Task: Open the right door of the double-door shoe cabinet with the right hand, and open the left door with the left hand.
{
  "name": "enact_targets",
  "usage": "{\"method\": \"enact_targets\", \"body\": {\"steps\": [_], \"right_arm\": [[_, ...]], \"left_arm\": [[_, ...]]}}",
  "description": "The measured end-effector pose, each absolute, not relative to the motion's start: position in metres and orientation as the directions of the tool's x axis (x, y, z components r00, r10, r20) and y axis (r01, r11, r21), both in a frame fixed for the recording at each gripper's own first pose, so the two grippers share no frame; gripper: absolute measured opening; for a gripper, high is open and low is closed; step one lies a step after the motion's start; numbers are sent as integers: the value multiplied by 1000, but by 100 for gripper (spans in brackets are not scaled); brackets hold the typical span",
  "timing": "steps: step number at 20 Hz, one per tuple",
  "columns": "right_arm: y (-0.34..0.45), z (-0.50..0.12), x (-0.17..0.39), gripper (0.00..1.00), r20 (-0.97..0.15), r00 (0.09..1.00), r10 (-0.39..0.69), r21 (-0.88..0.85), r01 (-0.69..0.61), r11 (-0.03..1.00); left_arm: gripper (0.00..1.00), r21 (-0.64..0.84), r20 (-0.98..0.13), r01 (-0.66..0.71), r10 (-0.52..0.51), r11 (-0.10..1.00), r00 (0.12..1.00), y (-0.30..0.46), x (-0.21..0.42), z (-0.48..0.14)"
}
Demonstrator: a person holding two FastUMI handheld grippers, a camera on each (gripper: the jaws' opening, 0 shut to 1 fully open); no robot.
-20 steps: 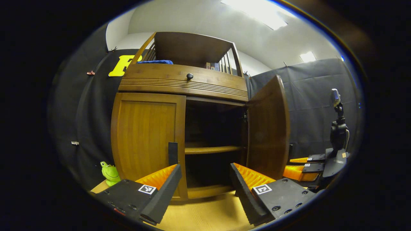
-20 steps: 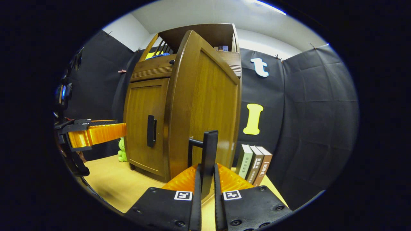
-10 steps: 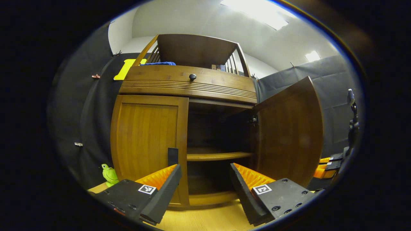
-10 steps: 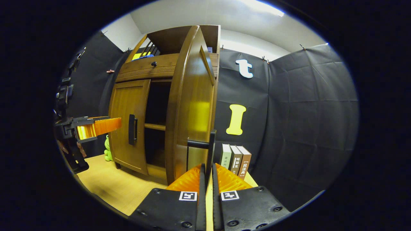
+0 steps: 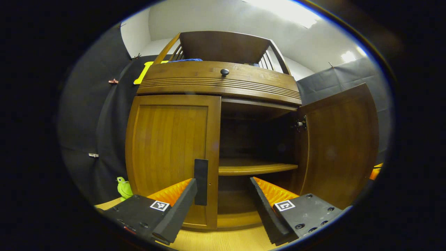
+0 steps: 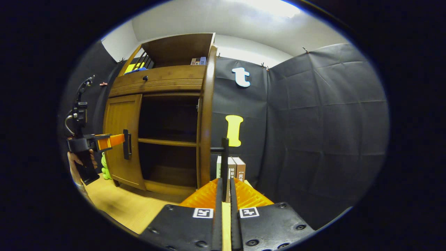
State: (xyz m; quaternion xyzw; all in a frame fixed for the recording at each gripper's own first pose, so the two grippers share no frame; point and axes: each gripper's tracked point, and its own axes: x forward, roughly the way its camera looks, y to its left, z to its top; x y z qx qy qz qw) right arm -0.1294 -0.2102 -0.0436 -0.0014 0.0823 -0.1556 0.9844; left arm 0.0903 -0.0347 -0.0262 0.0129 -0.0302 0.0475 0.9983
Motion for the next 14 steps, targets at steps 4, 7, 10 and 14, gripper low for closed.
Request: {"method": "enact_targets", "body": {"steps": [4,7,10,14], "right_arm": [[-167,-25,-136,73,-104,977,-186,-40,183,982],[-136,-8,-135,98,-48,995,-82,-32,81,996],[-123,-10,-132,97,-51,998,-25,17,26,1000],[-134,-13,-129,97,-47,998,-38,25,40,999]], "left_arm": [[94,22,86,-106,103,994,991,-18,104,-26],[92,58,94,-143,138,988,986,-1,117,-28],[92,75,108,-170,162,983,981,9,137,-29],[87,78,72,-183,178,980,981,17,162,-48]]}}
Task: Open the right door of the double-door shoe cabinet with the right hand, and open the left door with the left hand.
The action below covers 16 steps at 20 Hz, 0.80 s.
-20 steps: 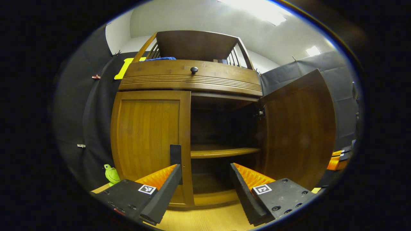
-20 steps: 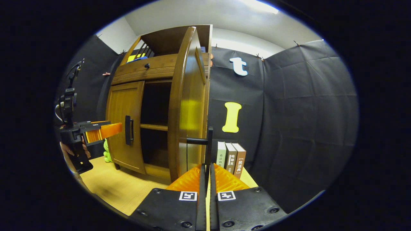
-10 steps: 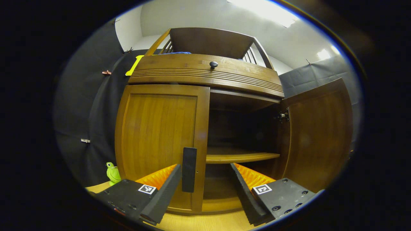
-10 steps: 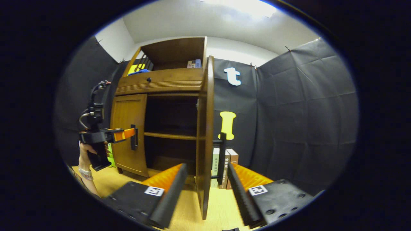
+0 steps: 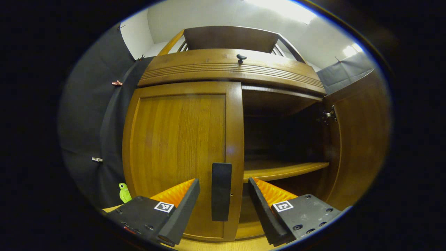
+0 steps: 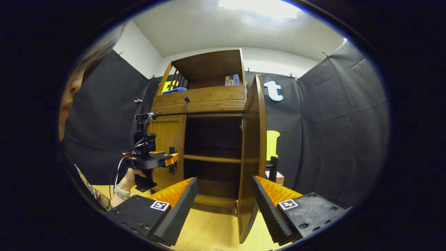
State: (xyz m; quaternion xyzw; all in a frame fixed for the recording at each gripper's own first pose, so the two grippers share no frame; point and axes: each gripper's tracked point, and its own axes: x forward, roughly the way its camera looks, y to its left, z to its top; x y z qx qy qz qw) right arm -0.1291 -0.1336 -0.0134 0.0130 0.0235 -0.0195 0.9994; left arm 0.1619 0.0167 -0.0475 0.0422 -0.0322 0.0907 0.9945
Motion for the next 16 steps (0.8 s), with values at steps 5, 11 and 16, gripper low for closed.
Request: {"method": "enact_targets", "body": {"steps": [5,11,16], "right_arm": [[-152,-21,-119,97,-47,994,-94,-49,91,995],[-145,-19,-117,97,-45,996,-80,-49,77,996],[-131,-16,-121,95,-52,998,-47,-5,47,999]], "left_arm": [[75,76,-11,-203,204,976,979,38,189,-76],[44,21,24,-142,142,990,990,30,190,-70],[34,49,-5,-146,147,988,989,31,189,-71]]}}
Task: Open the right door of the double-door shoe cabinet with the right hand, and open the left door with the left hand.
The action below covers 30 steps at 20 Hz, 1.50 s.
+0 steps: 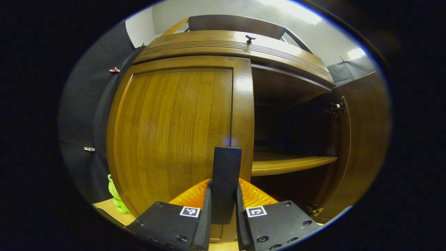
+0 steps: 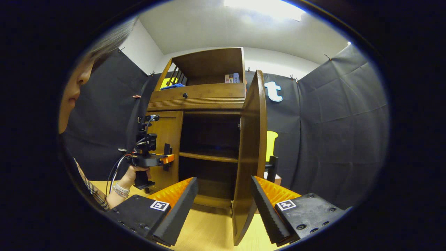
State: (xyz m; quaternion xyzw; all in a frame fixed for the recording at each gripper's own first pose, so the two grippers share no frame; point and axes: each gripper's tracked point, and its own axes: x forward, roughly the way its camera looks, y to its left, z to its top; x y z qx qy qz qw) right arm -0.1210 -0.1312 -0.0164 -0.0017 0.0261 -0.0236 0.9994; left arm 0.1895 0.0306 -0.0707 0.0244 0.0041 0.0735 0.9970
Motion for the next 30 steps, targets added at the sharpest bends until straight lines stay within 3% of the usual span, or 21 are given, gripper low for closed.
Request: {"method": "enact_targets", "body": {"steps": [5,20,30], "right_arm": [[-127,-13,-128,95,-47,996,-75,-49,73,996],[-52,-26,-109,95,-103,992,67,-62,-73,995],[21,-39,-91,95,-128,969,211,-19,-215,976]], "left_arm": [[30,13,-50,-97,98,995,994,26,177,-68],[29,-19,-40,65,-66,998,997,42,66,-58],[30,-25,-30,63,-64,998,998,86,-9,-47]]}}
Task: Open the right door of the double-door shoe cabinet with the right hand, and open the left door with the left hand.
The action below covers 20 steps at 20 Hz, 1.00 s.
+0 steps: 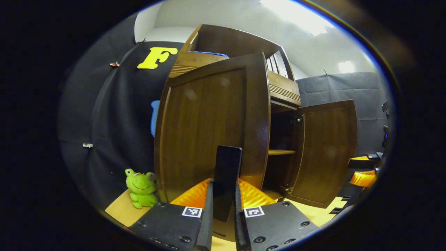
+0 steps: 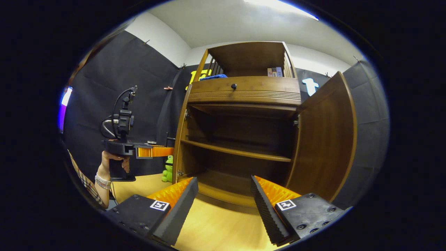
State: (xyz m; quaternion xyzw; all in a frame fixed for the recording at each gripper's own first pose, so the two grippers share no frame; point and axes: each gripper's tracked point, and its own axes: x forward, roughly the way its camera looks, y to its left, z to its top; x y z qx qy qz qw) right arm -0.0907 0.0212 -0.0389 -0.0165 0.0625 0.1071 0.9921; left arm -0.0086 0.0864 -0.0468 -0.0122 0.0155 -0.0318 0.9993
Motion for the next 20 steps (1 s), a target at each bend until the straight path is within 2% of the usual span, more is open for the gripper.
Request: {"method": "enact_targets", "body": {"steps": [8,16,17,20], "right_arm": [[78,-41,-87,95,-118,940,321,6,-323,946],[113,-39,-89,95,-117,919,377,17,-378,926],[116,-38,-89,95,-114,917,381,17,-382,924],[121,-37,-89,95,-109,914,390,21,-391,920]], "left_arm": [[24,-20,-29,-50,49,999,998,146,-55,-39],[10,-6,-19,-230,230,973,973,208,-83,-30],[7,-12,-17,-239,239,971,971,212,-87,-29],[7,-32,-6,-221,221,975,975,209,-105,-24]]}}
